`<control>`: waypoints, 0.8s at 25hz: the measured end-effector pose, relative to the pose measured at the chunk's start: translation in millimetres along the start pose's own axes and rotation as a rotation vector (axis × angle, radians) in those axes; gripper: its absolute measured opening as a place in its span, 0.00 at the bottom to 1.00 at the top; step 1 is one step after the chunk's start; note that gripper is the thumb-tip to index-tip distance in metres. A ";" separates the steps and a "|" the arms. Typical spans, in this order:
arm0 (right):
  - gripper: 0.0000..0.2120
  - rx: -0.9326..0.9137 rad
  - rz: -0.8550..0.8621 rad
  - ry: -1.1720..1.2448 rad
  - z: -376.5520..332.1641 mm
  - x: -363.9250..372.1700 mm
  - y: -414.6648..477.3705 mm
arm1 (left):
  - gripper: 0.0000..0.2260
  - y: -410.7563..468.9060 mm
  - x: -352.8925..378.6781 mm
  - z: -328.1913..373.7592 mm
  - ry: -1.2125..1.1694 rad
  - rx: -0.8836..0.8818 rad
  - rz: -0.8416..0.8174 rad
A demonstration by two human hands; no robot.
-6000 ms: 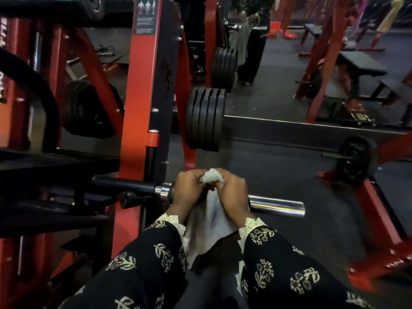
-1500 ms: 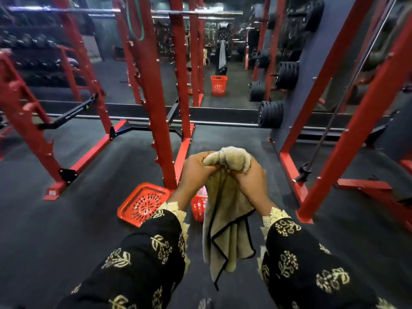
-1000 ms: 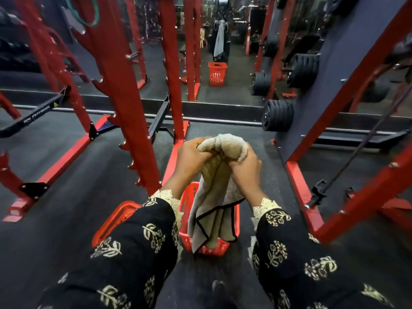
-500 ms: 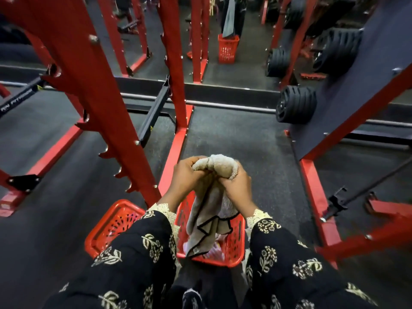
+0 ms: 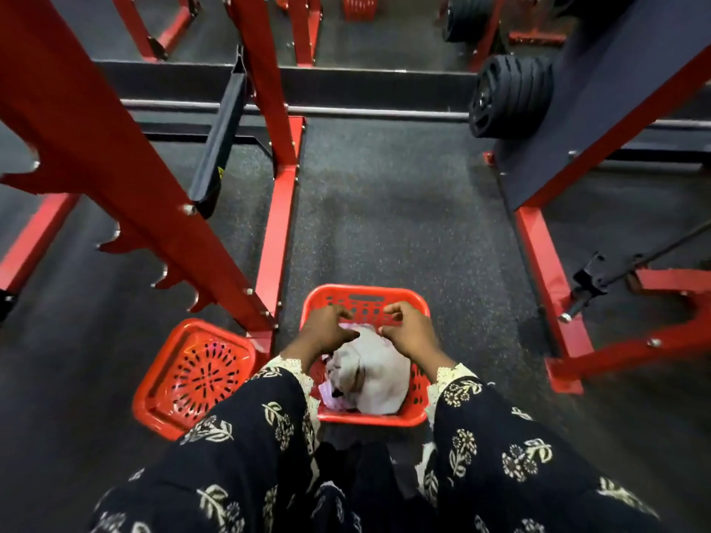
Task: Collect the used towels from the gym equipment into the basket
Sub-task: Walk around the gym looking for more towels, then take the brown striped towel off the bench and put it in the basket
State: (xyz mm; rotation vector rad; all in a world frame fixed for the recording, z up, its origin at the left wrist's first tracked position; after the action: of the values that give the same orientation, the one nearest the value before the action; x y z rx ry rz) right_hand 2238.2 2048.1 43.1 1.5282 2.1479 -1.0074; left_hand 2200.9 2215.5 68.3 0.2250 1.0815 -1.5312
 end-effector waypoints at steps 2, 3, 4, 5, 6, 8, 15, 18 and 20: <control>0.16 0.032 0.017 -0.014 7.3 7.7 3.6 | 0.18 8.0 3.1 -7.2 0.001 -0.006 0.021; 0.16 0.040 0.017 -0.008 9.5 10.2 3.8 | 0.17 9.8 3.6 -8.9 -0.003 -0.003 0.033; 0.16 0.048 0.016 0.007 10.1 11.2 2.5 | 0.16 9.9 3.4 -9.3 -0.010 0.003 0.040; 0.15 0.058 0.016 0.024 9.1 10.7 -0.5 | 0.16 8.6 2.4 -8.5 -0.019 0.008 0.041; 0.15 0.073 0.018 0.044 6.4 8.5 -4.9 | 0.15 6.0 0.4 -6.4 -0.032 0.012 0.041; 0.15 0.111 0.044 0.116 -3.6 -4.5 -20.0 | 0.14 -4.1 -10.7 5.2 -0.081 0.032 0.041; 0.11 0.221 0.437 0.572 -9.7 -104.6 -102.1 | 0.12 -31.2 -30.1 112.9 -0.465 0.134 0.033; 0.09 0.236 0.675 0.709 22.7 -152.0 -165.5 | 0.10 -59.1 12.4 180.7 -0.493 0.254 -0.105; 0.08 0.249 0.838 0.765 52.8 -181.3 -222.7 | 0.10 -93.6 53.9 222.8 -0.471 0.354 -0.220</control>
State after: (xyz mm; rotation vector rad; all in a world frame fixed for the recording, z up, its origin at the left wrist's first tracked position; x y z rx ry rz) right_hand 2095.5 1845.8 197.8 2.9136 1.4160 -0.4153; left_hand 2197.6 2006.7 201.3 -0.0192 0.4713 -1.8514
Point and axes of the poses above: each hand's wrist, its own y-axis towards the middle knuckle, its own x-axis out of the palm, z = x × y, the point moved 2 cm from there along y, towards the middle knuckle, and after that the axes turned 2 degrees about -x, right-handed, at the moved point
